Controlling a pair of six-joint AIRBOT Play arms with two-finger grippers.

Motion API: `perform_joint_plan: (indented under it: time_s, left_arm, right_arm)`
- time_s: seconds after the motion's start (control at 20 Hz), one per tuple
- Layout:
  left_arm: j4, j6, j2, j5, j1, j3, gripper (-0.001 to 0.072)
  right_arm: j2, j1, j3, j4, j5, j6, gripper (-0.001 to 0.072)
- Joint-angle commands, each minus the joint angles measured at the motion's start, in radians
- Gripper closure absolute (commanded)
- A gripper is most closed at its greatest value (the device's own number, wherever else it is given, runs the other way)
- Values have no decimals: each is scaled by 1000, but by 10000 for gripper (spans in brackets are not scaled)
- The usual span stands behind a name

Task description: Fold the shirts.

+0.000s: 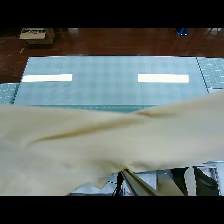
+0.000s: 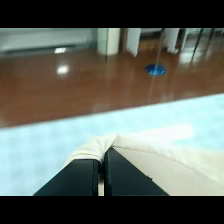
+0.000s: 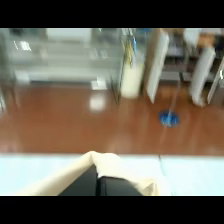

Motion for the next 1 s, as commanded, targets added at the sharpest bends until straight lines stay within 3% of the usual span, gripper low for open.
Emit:
perform_joint_plan:
  time_s: [0.0, 0.2, 0.35, 0.5, 0.65, 0.8, 0.95]
  left_arm:
    - [126, 17, -58, -211, 1, -7, 688]
    - [103, 55, -211, -191, 1, -157, 688]
    - [66, 79, -375, 5, 0, -268, 687]
    - [-89, 123, -585, 138, -11, -293, 687]
    - [-109, 156, -772, 325, -17, -293, 687]
    - [-109, 157, -943, 428, -19, -293, 687]
    - [-109, 171, -1070, 526, -31, -293, 687]
  right_arm:
    - [-80, 61, 9, -75, 245, -10, 685]
    - [-259, 154, -110, -93, 253, -25, 685]
    - [-458, 224, -185, -138, 253, -50, 685]
    - [-681, 346, -189, -194, 192, -50, 685]
    - [-851, 438, -189, -193, -97, -48, 684]
    - [-974, 490, -189, -191, -412, 3, 684]
    - [-1081, 520, -189, -190, -589, 11, 684]
